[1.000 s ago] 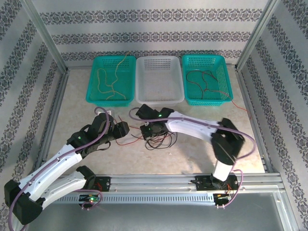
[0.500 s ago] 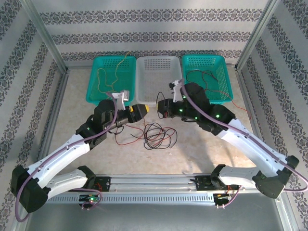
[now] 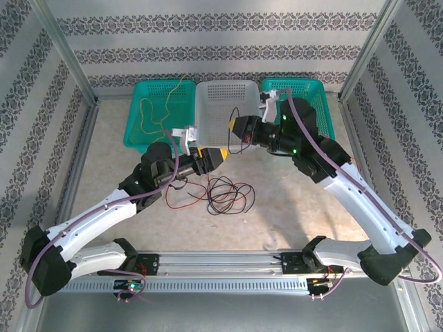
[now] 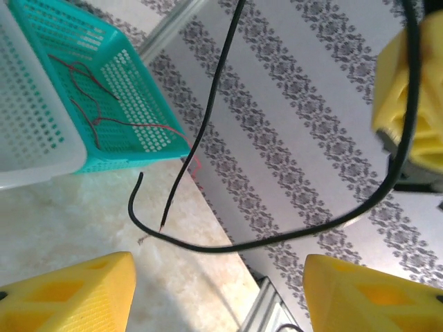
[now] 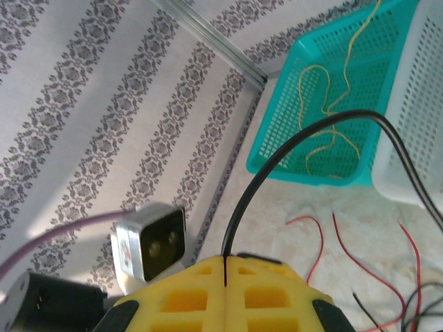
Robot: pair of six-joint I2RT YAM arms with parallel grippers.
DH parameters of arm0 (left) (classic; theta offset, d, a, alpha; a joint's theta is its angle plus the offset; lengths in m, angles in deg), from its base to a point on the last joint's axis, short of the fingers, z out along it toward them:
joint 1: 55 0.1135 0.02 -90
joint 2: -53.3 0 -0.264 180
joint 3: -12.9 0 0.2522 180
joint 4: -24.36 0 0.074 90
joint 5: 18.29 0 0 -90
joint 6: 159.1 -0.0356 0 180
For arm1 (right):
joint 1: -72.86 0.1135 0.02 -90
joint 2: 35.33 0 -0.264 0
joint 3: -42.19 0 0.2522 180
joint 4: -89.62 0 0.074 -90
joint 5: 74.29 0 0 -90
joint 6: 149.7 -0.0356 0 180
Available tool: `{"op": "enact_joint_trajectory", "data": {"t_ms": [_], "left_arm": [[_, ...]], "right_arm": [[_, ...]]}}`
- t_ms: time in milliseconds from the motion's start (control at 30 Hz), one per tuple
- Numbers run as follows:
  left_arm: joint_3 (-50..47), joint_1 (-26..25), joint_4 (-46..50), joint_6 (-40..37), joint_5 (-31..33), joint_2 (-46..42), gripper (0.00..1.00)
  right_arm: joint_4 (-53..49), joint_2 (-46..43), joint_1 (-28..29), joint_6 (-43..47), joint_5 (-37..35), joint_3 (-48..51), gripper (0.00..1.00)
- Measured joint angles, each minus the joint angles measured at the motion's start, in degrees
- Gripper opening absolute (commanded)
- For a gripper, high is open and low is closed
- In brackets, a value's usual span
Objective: Untangle the cables
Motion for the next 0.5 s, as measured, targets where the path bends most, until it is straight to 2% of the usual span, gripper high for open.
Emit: {"op": "enact_joint_trajectory", "data": {"t_ms": [67,300,400,500], "left_arm": [[0.09,0.0,2.84,-0.74,3.06,-1.14,0.68],[-0.52,-0.02,20.11,-1.01,20.55,-8.04,0.73],[-1.25,0.02,25.4,-0.85,23.8,-9.88,0.74],[-1.79,0.04,29.4,-0.87,24.83,-9.16,0.77]], "right_arm": [[-0.44,2.64,-0.76,0.87,-0.02,-3.78,0.0],[-2.12,15.45,-5.68,4.2,1.07,-17.25,0.0],[-3.74,21.88,-7.54,5.66,1.46,-22.36,0.0],[-5.73,28.52,-9.27,6.97,1.9,-27.41,0.1]]}}
